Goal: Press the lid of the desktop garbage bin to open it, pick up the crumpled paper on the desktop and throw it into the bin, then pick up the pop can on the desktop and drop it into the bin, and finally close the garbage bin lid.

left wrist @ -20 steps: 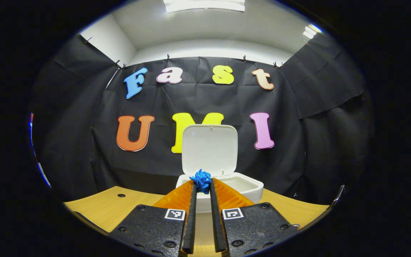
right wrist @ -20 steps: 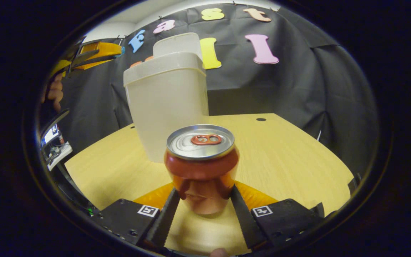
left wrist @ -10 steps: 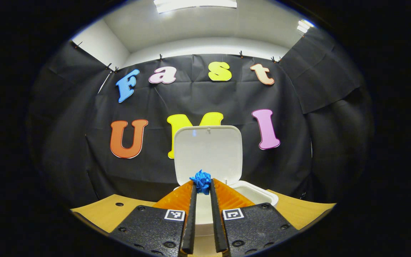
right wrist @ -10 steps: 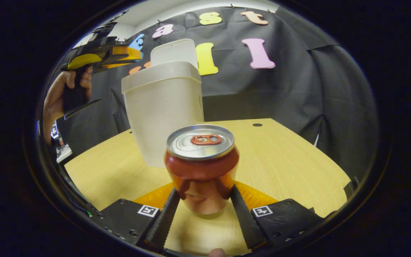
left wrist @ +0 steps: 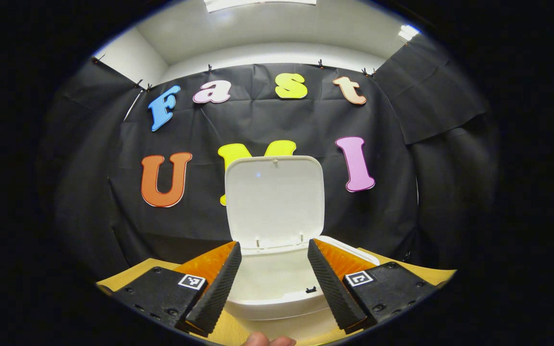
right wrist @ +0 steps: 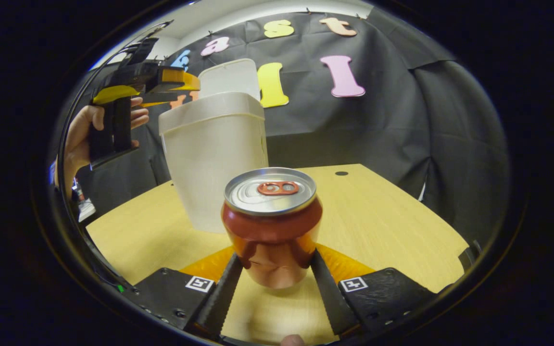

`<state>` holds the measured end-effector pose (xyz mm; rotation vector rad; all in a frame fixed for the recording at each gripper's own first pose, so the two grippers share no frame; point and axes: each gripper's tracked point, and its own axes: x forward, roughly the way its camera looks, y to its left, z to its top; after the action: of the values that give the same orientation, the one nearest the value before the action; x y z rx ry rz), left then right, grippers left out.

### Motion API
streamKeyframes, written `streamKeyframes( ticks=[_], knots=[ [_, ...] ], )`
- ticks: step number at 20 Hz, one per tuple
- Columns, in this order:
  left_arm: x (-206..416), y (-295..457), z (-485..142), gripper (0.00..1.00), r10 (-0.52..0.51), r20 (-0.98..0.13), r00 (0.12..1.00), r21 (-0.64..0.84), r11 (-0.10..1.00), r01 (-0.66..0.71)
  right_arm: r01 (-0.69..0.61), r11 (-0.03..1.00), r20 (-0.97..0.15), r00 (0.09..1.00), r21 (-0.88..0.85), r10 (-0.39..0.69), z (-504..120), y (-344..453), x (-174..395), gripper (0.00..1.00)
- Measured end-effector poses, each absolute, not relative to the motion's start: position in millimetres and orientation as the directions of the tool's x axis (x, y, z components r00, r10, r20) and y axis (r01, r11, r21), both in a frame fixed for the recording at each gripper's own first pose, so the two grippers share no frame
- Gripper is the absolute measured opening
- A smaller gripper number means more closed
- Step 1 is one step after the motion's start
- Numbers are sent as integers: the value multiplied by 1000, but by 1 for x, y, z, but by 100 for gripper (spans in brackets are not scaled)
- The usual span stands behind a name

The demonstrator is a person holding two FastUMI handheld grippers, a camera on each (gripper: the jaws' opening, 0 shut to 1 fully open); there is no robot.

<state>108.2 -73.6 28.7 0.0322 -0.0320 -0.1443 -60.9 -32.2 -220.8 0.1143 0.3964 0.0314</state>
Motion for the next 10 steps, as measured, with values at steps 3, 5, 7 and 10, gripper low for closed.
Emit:
streamKeyframes(
  ticks=[3,5,7,10],
  knots=[
    [106,-65,27,95,-114,23,993,33,993,113,-6,994,-357,933,106,43,-206,-36,-58,80],
    [104,-66,26,95,-121,20,992,18,993,121,-4,996,-334,942,95,35,-194,-38,-56,80],
    [103,-61,26,96,-119,17,993,17,993,119,-9,996,-317,948,94,39,-181,-38,-53,80],
    [93,-57,29,96,-125,26,992,1,992,125,7,997,-288,958,70,13,-157,-47,-47,80]
  ],
)
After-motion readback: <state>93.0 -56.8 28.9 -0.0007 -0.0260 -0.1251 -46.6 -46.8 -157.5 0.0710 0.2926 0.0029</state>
